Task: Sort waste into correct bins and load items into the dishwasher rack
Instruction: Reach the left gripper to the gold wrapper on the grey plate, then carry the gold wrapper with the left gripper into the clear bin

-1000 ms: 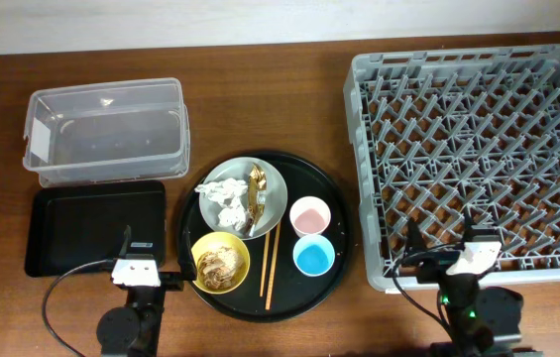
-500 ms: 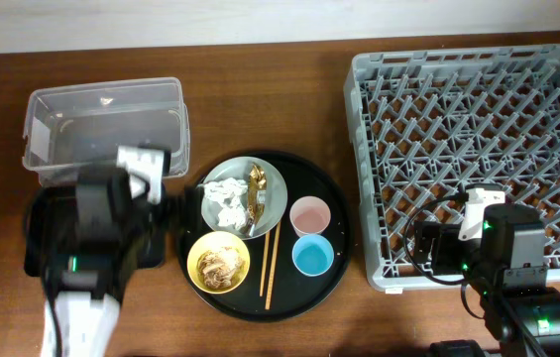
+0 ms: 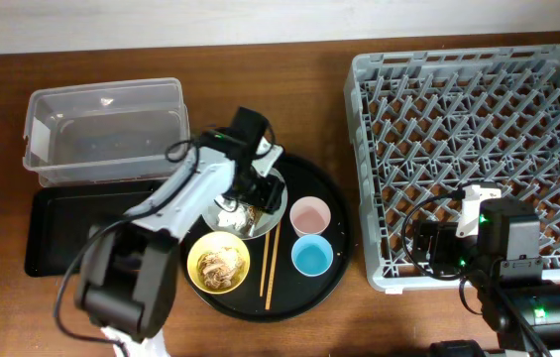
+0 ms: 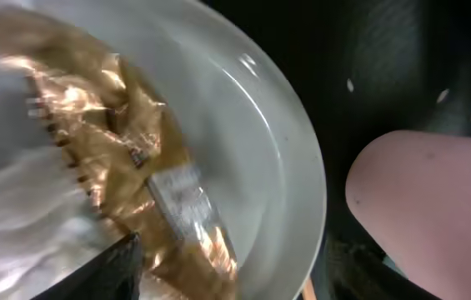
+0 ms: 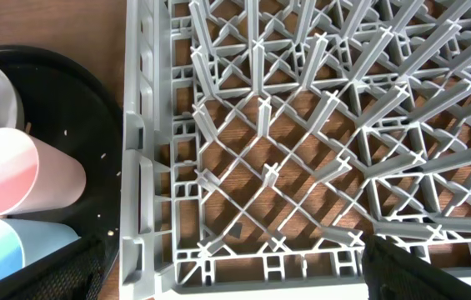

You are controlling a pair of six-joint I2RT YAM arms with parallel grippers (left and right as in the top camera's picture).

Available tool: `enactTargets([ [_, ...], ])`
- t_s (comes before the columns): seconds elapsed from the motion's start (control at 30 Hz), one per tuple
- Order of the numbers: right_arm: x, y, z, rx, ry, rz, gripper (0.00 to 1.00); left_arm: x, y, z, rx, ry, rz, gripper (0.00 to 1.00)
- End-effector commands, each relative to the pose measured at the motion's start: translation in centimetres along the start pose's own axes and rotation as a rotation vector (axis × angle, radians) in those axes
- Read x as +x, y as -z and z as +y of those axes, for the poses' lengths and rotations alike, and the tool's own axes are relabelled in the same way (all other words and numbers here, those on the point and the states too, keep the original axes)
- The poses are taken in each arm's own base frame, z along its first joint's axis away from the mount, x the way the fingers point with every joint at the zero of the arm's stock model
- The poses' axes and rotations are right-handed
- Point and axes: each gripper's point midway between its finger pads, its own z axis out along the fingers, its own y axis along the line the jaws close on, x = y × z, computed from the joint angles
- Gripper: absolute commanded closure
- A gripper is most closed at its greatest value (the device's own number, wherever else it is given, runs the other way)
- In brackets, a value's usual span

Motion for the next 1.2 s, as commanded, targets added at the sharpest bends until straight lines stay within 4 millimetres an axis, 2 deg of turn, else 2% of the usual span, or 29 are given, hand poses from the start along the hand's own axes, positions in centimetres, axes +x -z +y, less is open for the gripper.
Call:
enactTargets([
  [0.0,-0.5,0.3,0.2,-0.004,-0.001,-0.014,0.01,1.8,-2.9,-0.1,-0.015,-0.011,0.117,0.36],
  [0.03,-0.5,0.3,0.2,-0.004,-0.001,-0.014,0.01,2.1,-3.1,0.2,-0.034,-0.010,0.131,0.52],
  [0.07,-0.5,0.3,0.2,-0.004,-0.001,-0.014,0.01,2.1,-3.1,0.6,-0.053,-0.011,0.131,0.63],
  [0.1,-0.5,0.3,0.2,-0.004,-0.001,-0.014,0.01,2.1,-3.1,0.6,-0.053,-0.011,0.131,0.86],
  [0.13,-0.5,0.3,0.2,-0.004,-0.001,-0.014,0.01,2.0,-3.0,0.6,-0.053,-0.012,0.127,1.00],
  [0.17,-0.5,0.3,0.2,-0.004,-0.001,-0.014,0.01,1.7,-2.5,0.6,-0.053,-0.010,0.119,1.00],
  [0.23,-0.5,0.3,0.2,-0.004,-0.001,-0.014,0.01,0.2,-0.3,0.6,-0.055,-0.004,0.080,1.00],
  [0.3,-0.5,0.3,0.2,-0.004,-0.001,-0.014,0.01,-3.9,6.8,2.3,-0.078,0.039,-0.075,1.00],
  [0.33,-0.5,0.4,0.2,-0.004,-0.001,-0.014,0.01,-6.8,11.9,4.2,-0.101,0.072,-0.224,1.00],
  [0.37,-0.5,0.3,0.2,-0.004,-0.001,-0.014,0.01,-8.3,14.7,6.4,-0.124,0.110,-0.312,1.00],
  [0.43,-0.5,0.3,0.2,-0.004,-0.001,-0.014,0.01,-9.5,17.3,12.2,-0.189,0.213,-0.429,1.00],
  [0.47,-0.5,0.3,0.2,-0.004,-0.001,-0.014,0.01,-9.6,19.1,16.8,-0.275,0.350,-0.509,1.00],
  [0.5,-0.5,0.3,0.2,-0.004,-0.001,-0.014,0.01,-9.7,20.5,19.7,-0.325,0.401,-0.569,1.00],
  [0.57,-0.5,0.3,0.2,-0.004,-0.001,-0.014,0.01,-9.7,22.0,23.2,-0.371,0.450,-0.635,1.00],
  [0.6,-0.5,0.3,0.2,-0.004,-0.001,-0.014,0.01,-8.9,22.0,25.3,-0.432,0.488,-0.624,0.94],
  [0.67,-0.5,0.3,0.2,-0.004,-0.001,-0.014,0.01,-8.2,21.2,26.2,-0.443,0.509,-0.596,0.69],
  [0.73,-0.5,0.3,0.2,-0.004,-0.001,-0.014,0.01,-7.8,20.8,26.2,-0.437,0.515,-0.571,0.58],
  [0.8,-0.5,0.3,0.2,-0.004,-0.001,-0.015,0.01,-6.7,19.8,25.5,-0.413,0.522,-0.512,0.57],
  [0.87,-0.5,0.3,0.2,-0.004,-0.001,-0.014,0.01,-5.9,17.6,21.9,-0.267,0.495,-0.414,0.52],
  [0.93,-0.5,0.3,0.2,-0.004,-0.001,-0.014,0.01,-4.6,15.1,16.2,-0.146,0.439,-0.260,0.46],
  [1.0,-0.5,0.3,0.2,-0.004,-0.001,-0.014,0.01,-3.7,13.5,11.8,-0.121,0.320,-0.147,0.45],
  [1.03,-0.5,0.3,0.2,-0.004,-0.001,-0.014,0.01,-2.7,11.9,9.0,-0.127,0.244,-0.067,0.40],
  [1.1,-0.5,0.3,0.2,-0.004,-0.001,-0.014,0.01,-0.7,8.3,7.2,-0.171,0.182,0.039,0.39],
  [1.17,-0.5,0.3,0.2,-0.004,-0.001,-0.014,0.01,0.7,4.3,6.4,-0.164,0.148,0.090,0.36],
])
